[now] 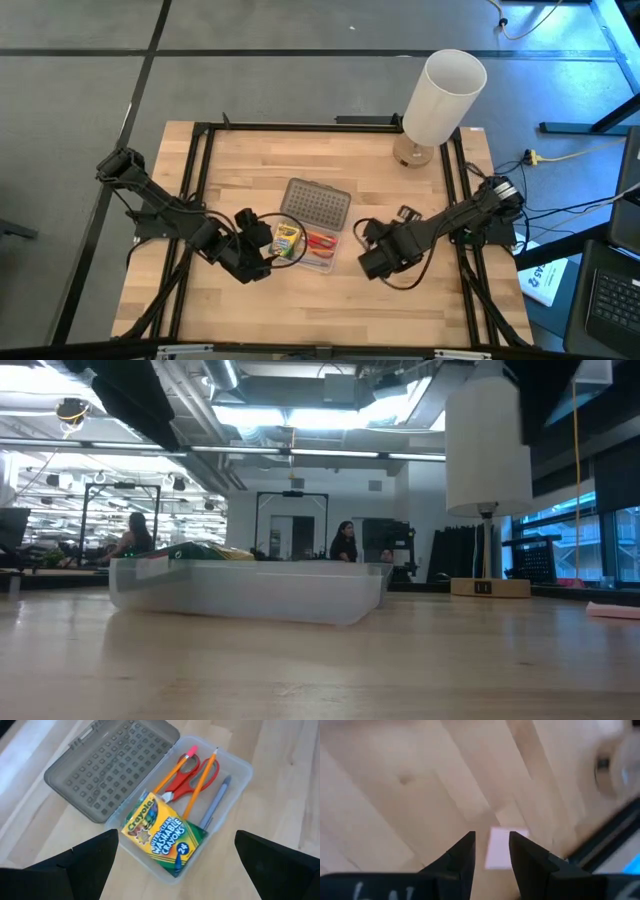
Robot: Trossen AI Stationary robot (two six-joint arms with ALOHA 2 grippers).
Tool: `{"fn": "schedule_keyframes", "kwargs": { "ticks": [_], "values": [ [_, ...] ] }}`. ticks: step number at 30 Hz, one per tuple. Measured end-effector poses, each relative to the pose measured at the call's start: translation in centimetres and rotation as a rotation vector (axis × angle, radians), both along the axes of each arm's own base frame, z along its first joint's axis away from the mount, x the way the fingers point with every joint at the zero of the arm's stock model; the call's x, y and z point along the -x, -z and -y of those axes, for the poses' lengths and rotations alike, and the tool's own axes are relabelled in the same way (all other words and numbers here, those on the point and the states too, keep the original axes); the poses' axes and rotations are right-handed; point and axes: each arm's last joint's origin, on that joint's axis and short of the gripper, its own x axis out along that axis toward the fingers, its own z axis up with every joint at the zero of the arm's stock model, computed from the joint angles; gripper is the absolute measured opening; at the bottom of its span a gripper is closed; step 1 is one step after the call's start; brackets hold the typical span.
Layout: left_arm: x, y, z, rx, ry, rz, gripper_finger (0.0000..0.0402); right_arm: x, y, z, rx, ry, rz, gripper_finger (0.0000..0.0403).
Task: Pack school essentials
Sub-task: Put the sticky notes into the black supply box
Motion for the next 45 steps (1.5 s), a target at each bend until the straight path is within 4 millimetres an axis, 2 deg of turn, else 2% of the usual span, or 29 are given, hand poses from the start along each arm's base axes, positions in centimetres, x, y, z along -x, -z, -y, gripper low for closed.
{"fn": "schedule_keyframes", "kwargs": {
  "ticks": [3, 8, 11, 14, 21, 24, 35, 40, 45],
  "values": [
    [0.0, -0.1, -0.1, -0.011, 0.012, -0.004, 0.0394, 2.5, 0.1, 1.3, -0.023, 0.113, -0.002, 0.0121],
    [0.0, -0.1, -0.1, -0.012, 0.017, -0.004, 0.0394, 6.4, 0.9, 3.5, -0.094, 0.339, 0.101, 0.0121],
    [0.0, -0.1, -0.1, -0.011, 0.017, -0.003, 0.0394, 7.8, 2.0, 4.8, -0.143, 0.504, 0.196, 0.0121],
    [0.0, -0.1, -0.1, -0.007, 0.012, -0.001, 0.0394, 8.6, 3.8, 6.1, -0.158, 0.591, 0.227, 0.0121],
    [-0.3, -0.1, -0.7, 0.008, -0.030, 0.007, 0.0394, 9.3, 8.6, 8.6, -0.217, 0.756, 0.138, 0.0121],
    [-0.5, -0.1, -1.0, 0.009, -0.045, 0.007, 0.0394, 9.8, 9.9, 9.3, -0.206, 0.783, 0.118, 0.0121],
    [-0.9, -0.1, -1.8, 0.013, -0.078, 0.003, 0.0394, 10.6, 12.9, 9.9, -0.217, 0.810, 0.132, 0.0121],
    [-0.9, -0.1, -1.8, 0.013, -0.077, 0.003, 0.0394, 10.4, 14.3, 9.8, -0.272, 0.811, 0.137, 0.0121],
    [-0.9, -0.1, -1.8, 0.012, -0.077, 0.003, 0.0394, 9.6, 14.6, 9.5, -0.328, 0.766, 0.125, 0.0121]
  ]
}}
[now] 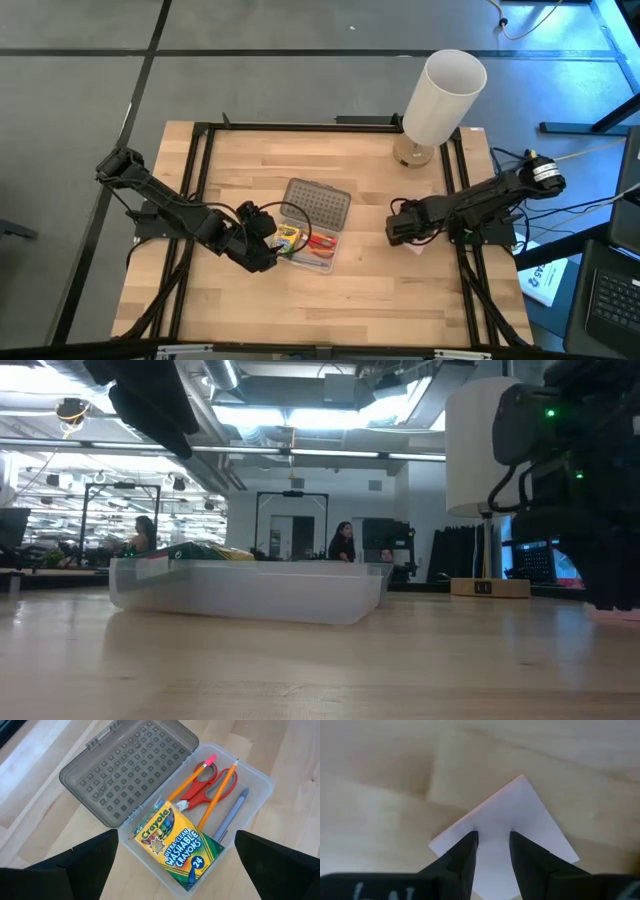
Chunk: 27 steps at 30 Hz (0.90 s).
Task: Pack school essentials
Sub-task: Put the sticky notes into the black supply box
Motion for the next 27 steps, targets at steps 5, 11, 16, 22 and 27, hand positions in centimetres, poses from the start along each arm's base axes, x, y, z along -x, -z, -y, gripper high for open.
{"fn": "schedule_keyframes", "kwargs": {
  "ticks": [5, 11, 16, 22, 27],
  "values": [
    [0.0, 0.0, 0.0, 0.000, 0.001, 0.000, 0.0394, -1.9, -1.0, -0.4, -0.038, -0.064, 0.122, 0.0121],
    [0.2, 0.0, 0.3, 0.006, 0.016, -0.009, 0.0394, -3.8, -1.6, -0.9, -0.061, -0.190, 0.325, 0.0121],
    [0.2, 0.0, 0.3, -0.007, 0.042, -0.020, 0.0394, -4.0, -1.8, -0.9, -0.048, -0.230, 0.328, 0.0121],
    [0.1, 0.0, 0.3, -0.029, 0.086, -0.037, 0.0394, -4.6, -4.0, -1.1, 0.048, -0.320, 0.297, 0.0121],
    [0.2, 0.1, 0.4, -0.076, 0.213, -0.096, 0.0394, -4.8, -6.4, -2.0, 0.139, -0.390, 0.250, 0.0121]
  ]
}}
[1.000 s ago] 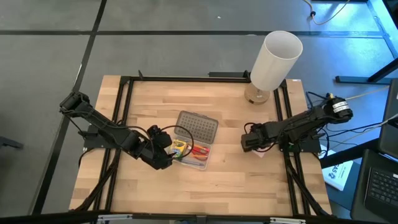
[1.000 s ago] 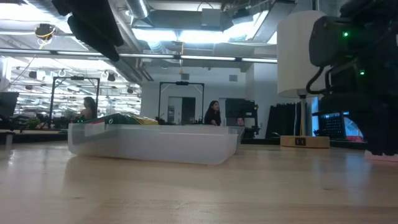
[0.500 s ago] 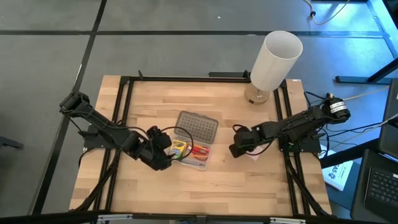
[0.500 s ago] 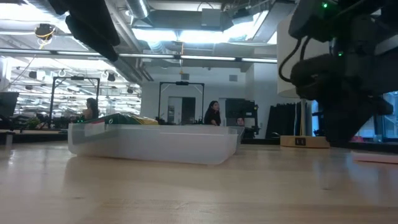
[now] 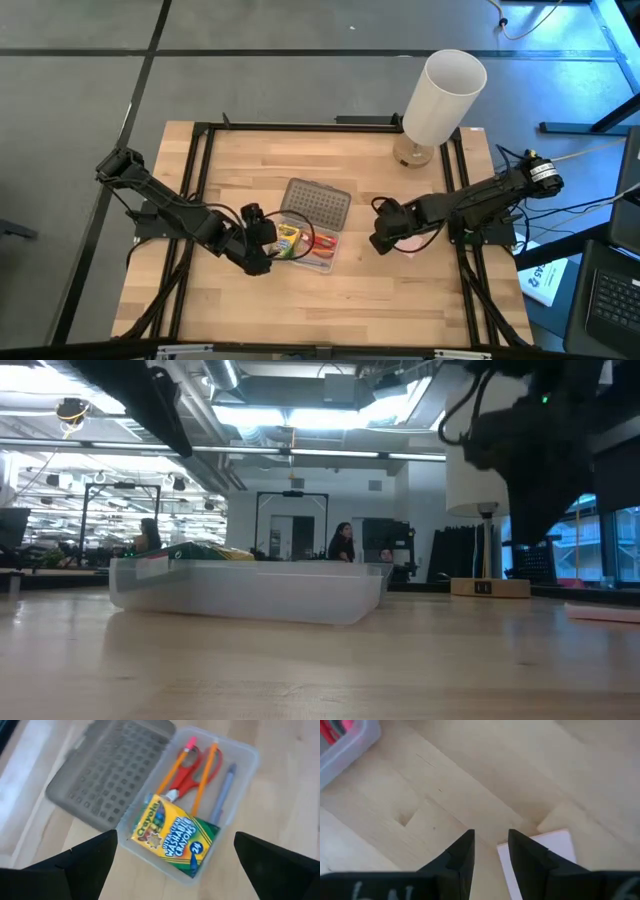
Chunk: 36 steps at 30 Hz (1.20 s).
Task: Pack school essentials
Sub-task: Put the sticky notes into the black supply box
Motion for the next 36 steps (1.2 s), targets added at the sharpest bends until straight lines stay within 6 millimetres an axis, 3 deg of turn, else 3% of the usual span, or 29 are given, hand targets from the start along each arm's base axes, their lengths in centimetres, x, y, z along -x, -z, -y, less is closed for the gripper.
{"fn": "schedule_keyframes", "kwargs": {
  "ticks": [8, 36],
  "values": [
    [-0.6, -0.1, -0.1, 0.007, 0.185, -0.041, 0.0394, 0.3, -0.7, -1.1, 0.047, -0.045, -0.007, 0.0121],
    [-0.6, -0.1, -0.1, -0.017, 0.192, -0.041, 0.0394, 0.5, -0.6, -1.2, 0.043, -0.046, -0.025, 0.0122]
  ]
}}
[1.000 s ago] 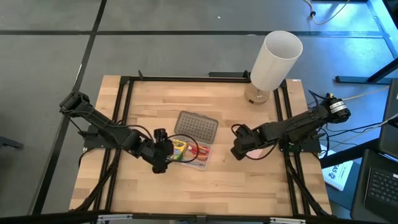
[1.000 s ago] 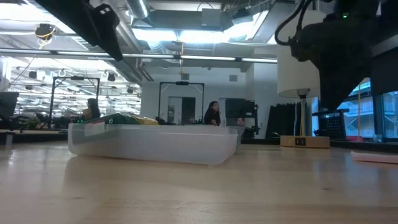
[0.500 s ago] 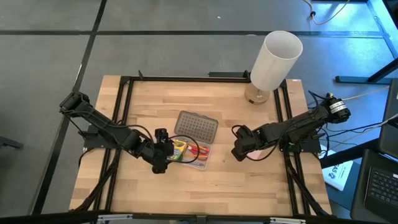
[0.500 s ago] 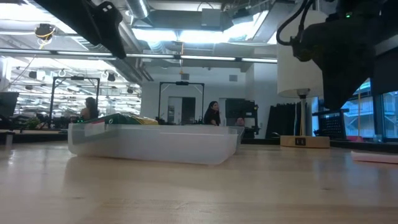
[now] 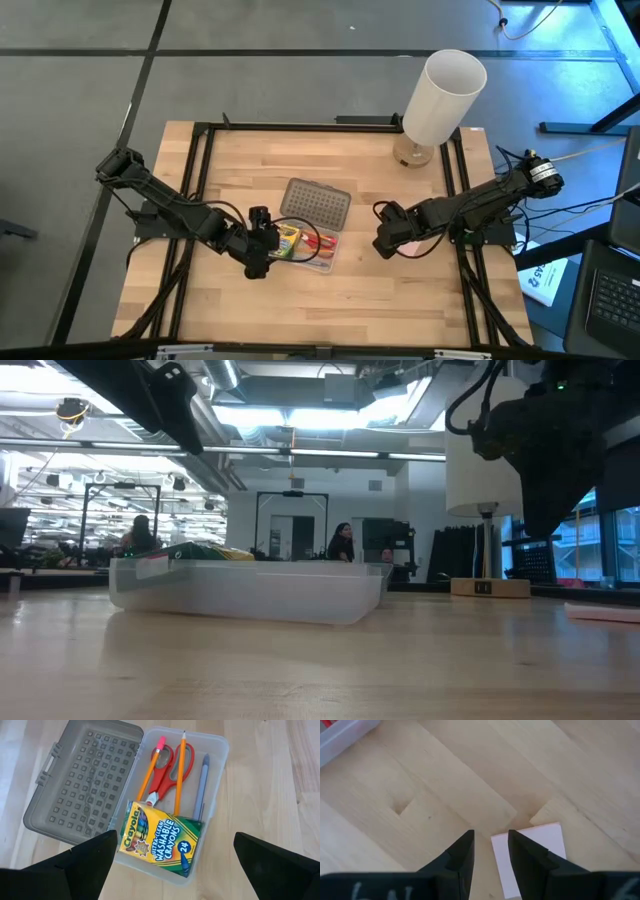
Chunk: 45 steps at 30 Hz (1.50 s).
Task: Pack school essentials
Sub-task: Put the sticky notes into the black supply box
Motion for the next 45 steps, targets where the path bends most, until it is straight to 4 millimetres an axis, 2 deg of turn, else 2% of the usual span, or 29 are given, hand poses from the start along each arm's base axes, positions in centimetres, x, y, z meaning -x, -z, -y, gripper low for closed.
{"fn": "schedule_keyframes", "kwargs": {
  "ticks": [3, 6, 17, 25, 35, 45],
  "values": [
    [0.0, 0.0, 0.0, 0.000, 0.000, 0.000, 0.0394, 0.0, 0.0, 0.0, -0.014, -0.026, -0.009, 0.0131],
    [0.0, 0.0, 0.0, 0.000, 0.000, 0.000, 0.0394, 0.1, 0.0, -0.1, -0.047, -0.053, -0.033, 0.0158],
    [0.0, 0.0, 0.0, 0.000, 0.000, 0.000, 0.0394, 1.3, 0.3, 0.1, -0.058, -0.068, -0.167, 0.0317],
    [0.0, 0.0, 0.0, 0.000, 0.000, 0.000, 0.0394, 2.7, 3.0, 0.4, -0.110, -0.074, -0.232, 0.0392],
    [0.0, 0.0, 0.0, 0.002, -0.004, 0.001, 0.0394, 2.7, 4.7, 1.2, -0.126, -0.190, -0.191, 0.0399],
    [0.0, 0.0, 0.0, 0.002, -0.004, 0.001, 0.0394, 3.5, 6.4, 2.1, -0.153, -0.206, -0.213, 0.0399]
  ]
}}
